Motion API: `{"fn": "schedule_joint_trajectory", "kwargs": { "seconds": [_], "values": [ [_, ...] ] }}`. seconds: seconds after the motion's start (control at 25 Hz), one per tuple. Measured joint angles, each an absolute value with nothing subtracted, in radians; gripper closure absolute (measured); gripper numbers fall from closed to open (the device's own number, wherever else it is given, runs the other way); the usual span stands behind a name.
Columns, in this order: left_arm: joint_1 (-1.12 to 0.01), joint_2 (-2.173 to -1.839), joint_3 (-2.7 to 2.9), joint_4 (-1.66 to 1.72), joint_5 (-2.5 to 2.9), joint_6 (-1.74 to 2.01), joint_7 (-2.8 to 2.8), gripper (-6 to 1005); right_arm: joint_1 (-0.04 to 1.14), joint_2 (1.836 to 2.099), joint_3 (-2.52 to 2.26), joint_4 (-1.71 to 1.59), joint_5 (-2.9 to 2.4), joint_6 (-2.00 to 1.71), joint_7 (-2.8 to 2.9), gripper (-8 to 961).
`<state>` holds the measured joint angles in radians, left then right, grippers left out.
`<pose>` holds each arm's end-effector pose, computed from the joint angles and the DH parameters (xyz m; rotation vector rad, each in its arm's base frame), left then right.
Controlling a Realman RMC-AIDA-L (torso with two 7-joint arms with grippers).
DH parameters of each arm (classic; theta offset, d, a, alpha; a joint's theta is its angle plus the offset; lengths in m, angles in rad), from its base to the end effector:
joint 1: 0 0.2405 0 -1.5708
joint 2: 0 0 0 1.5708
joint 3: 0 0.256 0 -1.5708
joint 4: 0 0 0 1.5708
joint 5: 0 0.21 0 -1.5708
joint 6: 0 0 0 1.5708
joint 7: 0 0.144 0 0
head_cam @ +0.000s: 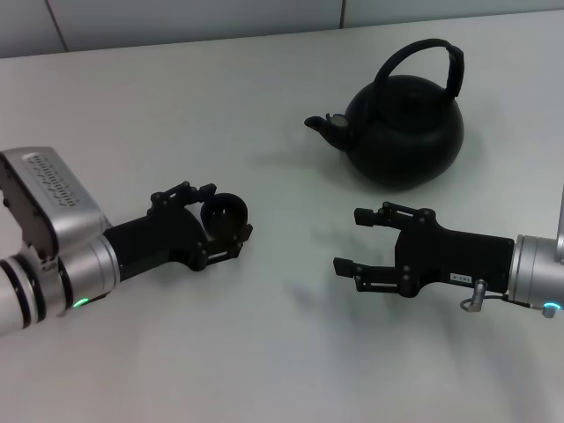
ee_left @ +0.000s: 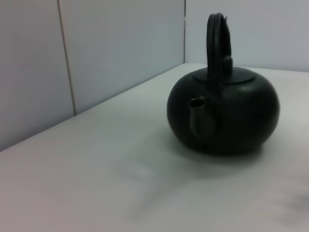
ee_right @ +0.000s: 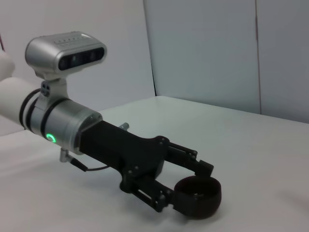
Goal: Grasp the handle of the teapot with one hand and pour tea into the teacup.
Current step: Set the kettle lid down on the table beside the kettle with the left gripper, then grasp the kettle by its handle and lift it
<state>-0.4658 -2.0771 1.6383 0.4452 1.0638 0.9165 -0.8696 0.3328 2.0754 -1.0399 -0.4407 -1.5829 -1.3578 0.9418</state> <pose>-0.2660 0.3252 -0.1000 -2.5966 -0.3621 -0.4819 0.3085 0.2742 -0.0502 -2.6018 0.4976 0.6901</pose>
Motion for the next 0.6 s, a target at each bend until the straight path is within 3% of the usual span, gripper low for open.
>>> {"fn": "schedule_joint_trajectory", "kwargs": {
  "seconds": [0.24, 0.32, 0.6],
  "values": [
    [-0.377, -2.064, 1.634, 0.539, 1.07, 0.943, -0.891, 189, 0.327, 2.077, -1.031, -0.441, -1.572, -1.353, 0.937, 130],
    [-0.297, -2.057, 1.628, 0.618, 1.077, 0.944, -0.893, 189, 0.324, 2.078, -1.025, -0.441, -1.55, -1.353, 0.931, 130],
    [-0.225, -2.04, 1.627, 0.661, 1.085, 0.947, -0.893, 189, 0.292, 2.081, -0.923, -0.433, -1.48, -1.399, 0.914, 130]
  ]
}}
